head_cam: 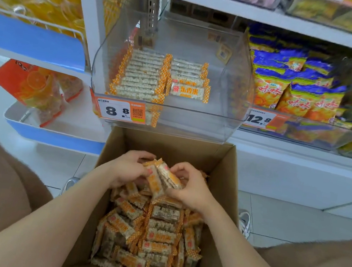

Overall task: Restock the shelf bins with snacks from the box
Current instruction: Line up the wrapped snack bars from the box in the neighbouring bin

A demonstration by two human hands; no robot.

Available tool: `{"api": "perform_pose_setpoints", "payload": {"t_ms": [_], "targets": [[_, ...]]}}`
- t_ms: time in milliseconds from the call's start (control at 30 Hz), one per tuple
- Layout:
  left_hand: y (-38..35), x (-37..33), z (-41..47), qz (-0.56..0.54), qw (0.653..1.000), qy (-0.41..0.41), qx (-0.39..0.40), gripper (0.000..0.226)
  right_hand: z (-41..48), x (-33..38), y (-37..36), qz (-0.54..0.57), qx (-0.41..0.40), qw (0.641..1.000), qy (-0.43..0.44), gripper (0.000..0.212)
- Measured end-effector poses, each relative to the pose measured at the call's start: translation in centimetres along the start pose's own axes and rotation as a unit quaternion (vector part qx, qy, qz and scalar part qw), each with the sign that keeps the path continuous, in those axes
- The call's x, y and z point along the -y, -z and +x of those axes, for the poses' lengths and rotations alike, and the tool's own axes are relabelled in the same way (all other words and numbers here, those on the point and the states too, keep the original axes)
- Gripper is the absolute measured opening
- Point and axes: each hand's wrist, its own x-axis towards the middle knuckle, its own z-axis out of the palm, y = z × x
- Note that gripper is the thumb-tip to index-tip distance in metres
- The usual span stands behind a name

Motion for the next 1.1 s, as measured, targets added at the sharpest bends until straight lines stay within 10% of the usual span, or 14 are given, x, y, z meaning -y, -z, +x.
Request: {"api": "perform_pose_setpoints", "payload": {"t_ms": [500,833,1100], "targets": [[-0.8,-4.6,-4.8,0.017,0.99,-0.141,0.003,0.043,-2.4,3.7,1.5,0.277,-0.019,0.96,-0.043,0.052],[-0.7,-8.7,-8.7,-0.066,0.991,-0.113,0.008,0.026,-4.5,6.9,2.4,0.078,-0.091,0.985,0.124,0.045],[0.5,-9.0,-10.4,0.13,0.965,-0.227,0.001,0.06,-6.1,9.1,2.9,0.105,-0.132,0.972,0.165,0.037]]}}
